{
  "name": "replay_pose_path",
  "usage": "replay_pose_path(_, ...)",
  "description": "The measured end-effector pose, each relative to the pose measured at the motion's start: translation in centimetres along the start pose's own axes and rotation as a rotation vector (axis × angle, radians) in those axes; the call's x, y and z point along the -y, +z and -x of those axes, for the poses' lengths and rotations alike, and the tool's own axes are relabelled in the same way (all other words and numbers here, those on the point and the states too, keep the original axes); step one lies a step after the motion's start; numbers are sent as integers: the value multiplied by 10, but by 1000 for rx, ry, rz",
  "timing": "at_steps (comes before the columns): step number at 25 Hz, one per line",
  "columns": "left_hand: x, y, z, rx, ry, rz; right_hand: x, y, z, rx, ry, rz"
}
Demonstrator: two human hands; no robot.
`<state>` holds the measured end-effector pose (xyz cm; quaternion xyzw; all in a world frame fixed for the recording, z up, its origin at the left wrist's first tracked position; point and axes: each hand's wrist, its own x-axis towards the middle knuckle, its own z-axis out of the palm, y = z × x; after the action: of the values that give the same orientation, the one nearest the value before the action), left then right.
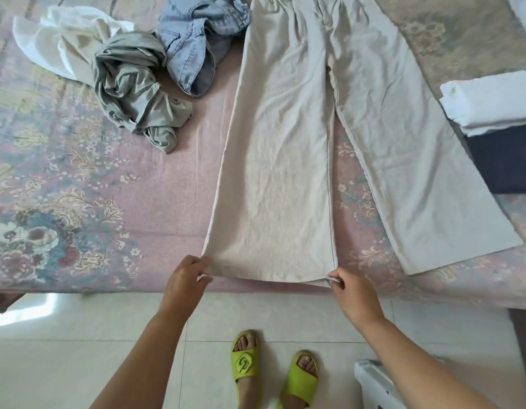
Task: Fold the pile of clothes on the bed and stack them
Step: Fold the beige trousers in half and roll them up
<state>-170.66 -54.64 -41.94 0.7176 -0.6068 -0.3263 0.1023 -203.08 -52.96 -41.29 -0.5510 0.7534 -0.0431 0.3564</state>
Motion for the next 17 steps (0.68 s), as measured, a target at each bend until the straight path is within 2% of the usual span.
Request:
replay_pose_path(2, 17, 4, -3, 30, 231, -183, -2, 2, -6, 105, -88, 82)
replay_pose_path(5, 21, -3, -12, -71, 349, -285, -10, 0, -9, 191, -222, 215)
replay_pose_path(7, 9, -15, -24, -141, 368, -279, -12, -6, -11, 119, -246, 196)
replay_pose_path(9, -5, -28, -36, -119, 371, -214, -6, -21, -20, 1, -241, 82)
replay_pose_path(12, -40, -55, -66, -68, 205, 34, 20, -61, -43, -86, -177, -210)
replay_pose_path(15, -73, -76, -127, -55, -69, 243, 46, -101, -92, -7, -11, -501)
replay_pose_path(17, -90, -81, -179, -105, -108, 304, 62, -117, -140, -32, 37, -581)
